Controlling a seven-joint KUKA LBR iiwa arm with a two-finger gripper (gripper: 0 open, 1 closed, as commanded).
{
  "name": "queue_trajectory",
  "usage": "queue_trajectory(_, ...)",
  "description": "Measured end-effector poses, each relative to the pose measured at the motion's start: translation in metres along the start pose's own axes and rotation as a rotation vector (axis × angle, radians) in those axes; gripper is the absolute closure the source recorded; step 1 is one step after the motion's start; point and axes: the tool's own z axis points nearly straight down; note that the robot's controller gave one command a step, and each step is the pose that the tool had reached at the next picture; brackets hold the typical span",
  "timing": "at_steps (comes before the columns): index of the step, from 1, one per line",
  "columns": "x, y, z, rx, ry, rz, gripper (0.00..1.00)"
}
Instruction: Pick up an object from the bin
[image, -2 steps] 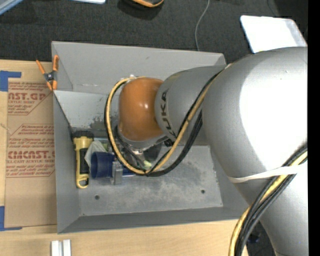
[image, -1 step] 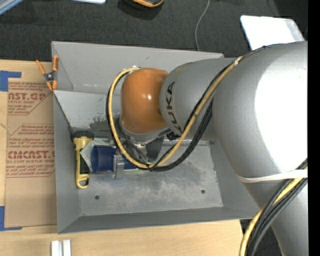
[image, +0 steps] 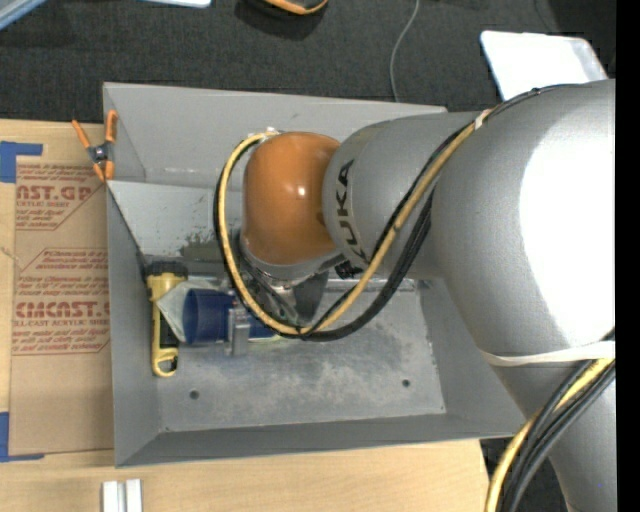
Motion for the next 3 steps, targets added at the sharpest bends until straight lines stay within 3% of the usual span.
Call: queue_trajectory(3,0.002,0.001,-0.119,0.000,0.004,-0.001,1.00)
